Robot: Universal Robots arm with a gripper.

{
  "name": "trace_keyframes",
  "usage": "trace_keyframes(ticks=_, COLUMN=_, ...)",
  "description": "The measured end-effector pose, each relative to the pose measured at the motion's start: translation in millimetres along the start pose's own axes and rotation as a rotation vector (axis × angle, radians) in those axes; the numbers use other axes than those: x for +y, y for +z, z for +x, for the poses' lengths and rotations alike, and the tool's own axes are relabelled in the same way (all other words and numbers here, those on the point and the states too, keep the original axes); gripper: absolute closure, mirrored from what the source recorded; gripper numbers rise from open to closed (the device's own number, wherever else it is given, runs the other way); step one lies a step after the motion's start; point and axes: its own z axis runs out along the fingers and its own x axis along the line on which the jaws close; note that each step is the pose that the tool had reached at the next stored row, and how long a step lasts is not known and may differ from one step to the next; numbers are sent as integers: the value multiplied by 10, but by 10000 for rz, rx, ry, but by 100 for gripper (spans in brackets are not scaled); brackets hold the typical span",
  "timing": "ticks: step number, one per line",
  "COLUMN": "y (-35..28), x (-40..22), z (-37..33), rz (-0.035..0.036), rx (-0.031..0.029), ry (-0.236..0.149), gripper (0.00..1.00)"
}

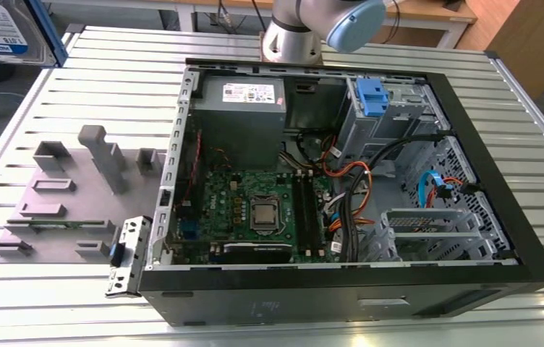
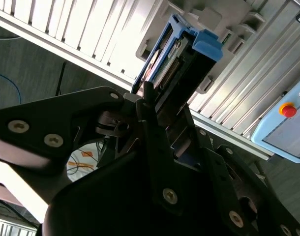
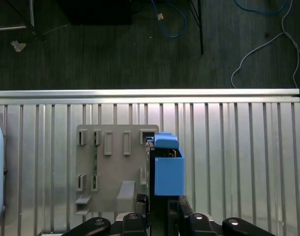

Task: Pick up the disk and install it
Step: 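Pick up the disk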

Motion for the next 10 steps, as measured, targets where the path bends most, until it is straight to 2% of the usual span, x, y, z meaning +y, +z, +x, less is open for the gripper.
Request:
trace_keyframes(ticks=6, y=-7, x=1, z=0, rz=-3, rx=2, ry=0, gripper=65)
trace_keyframes(ticks=10, y=-68, x=3, z=-3, rz=0, rx=0, ry=0, gripper=65)
